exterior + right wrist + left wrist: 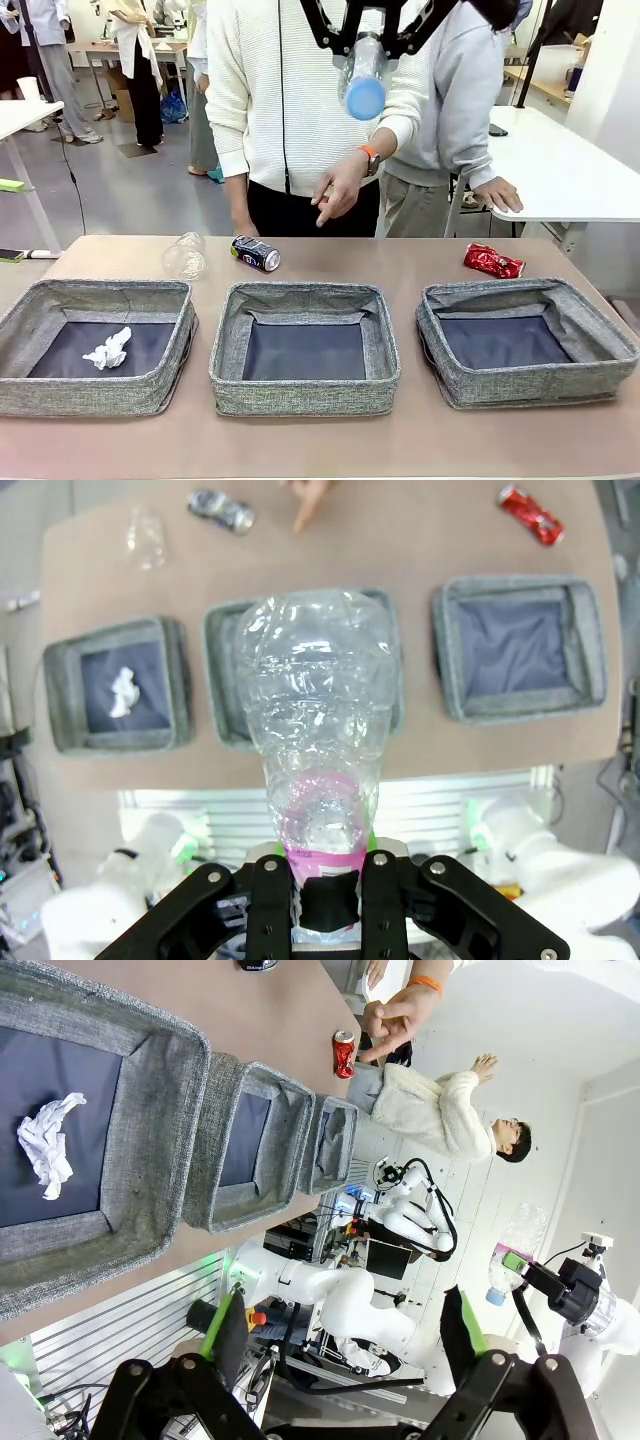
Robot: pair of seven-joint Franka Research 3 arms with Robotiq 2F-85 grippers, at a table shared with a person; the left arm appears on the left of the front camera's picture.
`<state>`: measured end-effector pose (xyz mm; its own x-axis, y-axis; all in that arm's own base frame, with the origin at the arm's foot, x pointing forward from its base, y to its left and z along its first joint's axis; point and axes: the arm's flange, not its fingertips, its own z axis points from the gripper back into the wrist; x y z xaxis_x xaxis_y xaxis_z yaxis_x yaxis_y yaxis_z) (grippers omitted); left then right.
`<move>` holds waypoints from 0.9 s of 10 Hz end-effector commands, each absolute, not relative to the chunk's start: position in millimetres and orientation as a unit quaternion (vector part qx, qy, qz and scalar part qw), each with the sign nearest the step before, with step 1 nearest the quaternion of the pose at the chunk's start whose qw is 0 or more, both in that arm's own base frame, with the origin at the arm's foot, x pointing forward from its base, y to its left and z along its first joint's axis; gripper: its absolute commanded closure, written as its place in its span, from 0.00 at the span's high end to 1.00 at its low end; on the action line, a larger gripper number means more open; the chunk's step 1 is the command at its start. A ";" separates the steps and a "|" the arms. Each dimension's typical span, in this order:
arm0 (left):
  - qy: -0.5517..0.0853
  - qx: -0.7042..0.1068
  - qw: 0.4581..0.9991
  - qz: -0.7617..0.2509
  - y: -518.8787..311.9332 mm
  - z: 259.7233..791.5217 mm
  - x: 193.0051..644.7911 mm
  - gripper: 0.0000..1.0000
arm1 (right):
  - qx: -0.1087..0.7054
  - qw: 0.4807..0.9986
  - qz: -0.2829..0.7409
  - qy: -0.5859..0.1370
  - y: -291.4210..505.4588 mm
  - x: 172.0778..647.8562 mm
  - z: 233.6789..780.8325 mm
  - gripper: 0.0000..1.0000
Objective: Sort the waste into the appropriate baskets.
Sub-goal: Place the picked waste into the Fabric basket indicated by the person.
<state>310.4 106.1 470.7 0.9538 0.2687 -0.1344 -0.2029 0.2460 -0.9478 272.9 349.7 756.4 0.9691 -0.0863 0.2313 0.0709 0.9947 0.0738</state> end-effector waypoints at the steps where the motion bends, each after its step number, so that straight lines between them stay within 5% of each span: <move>1: -0.028 -0.600 0.786 0.146 106.0 473.0 309.2 1.00 | 0.026 0.992 -0.042 -0.120 348.3 271.0 752.8 0.23; 5: -0.028 -0.600 0.786 0.146 106.0 473.0 309.2 1.00 | 0.033 0.992 -0.040 -0.118 349.7 272.9 756.4 0.23; 9: -0.028 -0.600 0.786 0.146 106.0 473.0 309.2 1.00 | 0.039 0.998 0.025 -0.048 382.6 317.9 547.1 0.23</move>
